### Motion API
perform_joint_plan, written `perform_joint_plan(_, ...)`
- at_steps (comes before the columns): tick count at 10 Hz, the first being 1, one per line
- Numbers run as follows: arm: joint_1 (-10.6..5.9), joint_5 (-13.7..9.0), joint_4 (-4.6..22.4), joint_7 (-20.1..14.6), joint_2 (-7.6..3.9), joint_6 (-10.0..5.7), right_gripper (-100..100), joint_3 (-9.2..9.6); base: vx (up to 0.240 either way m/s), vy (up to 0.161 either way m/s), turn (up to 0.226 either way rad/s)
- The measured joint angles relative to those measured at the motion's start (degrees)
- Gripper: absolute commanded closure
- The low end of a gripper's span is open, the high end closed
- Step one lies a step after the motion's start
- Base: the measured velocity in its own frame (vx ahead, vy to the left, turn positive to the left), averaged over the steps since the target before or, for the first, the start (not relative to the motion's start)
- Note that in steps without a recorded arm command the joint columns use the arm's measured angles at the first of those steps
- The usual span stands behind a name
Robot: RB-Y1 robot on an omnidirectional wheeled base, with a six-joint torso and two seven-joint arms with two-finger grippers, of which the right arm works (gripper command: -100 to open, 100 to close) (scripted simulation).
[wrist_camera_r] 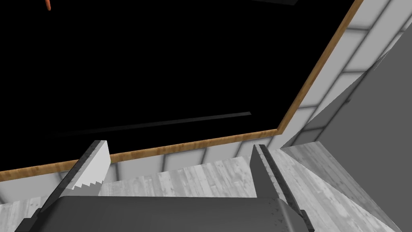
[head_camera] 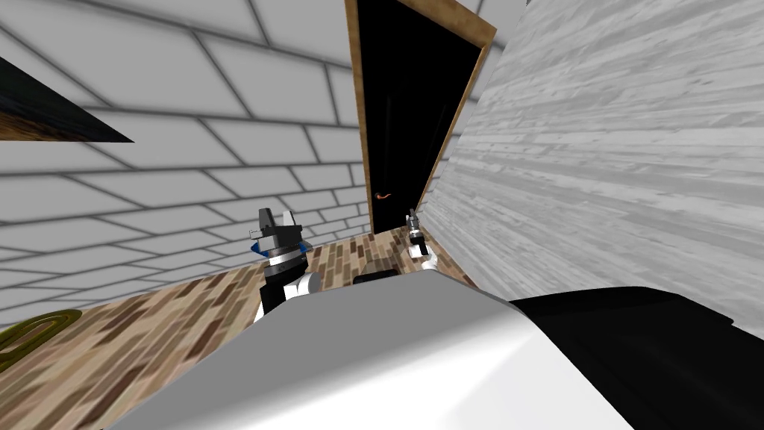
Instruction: Pull the door open
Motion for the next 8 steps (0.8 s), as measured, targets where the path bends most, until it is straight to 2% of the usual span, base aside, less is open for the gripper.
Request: perform_joint_plan(8,-6.22,0.7,12.5,-0.4,-1.23,-1.58,-100,-0.78,0.079,0.003,0.061)
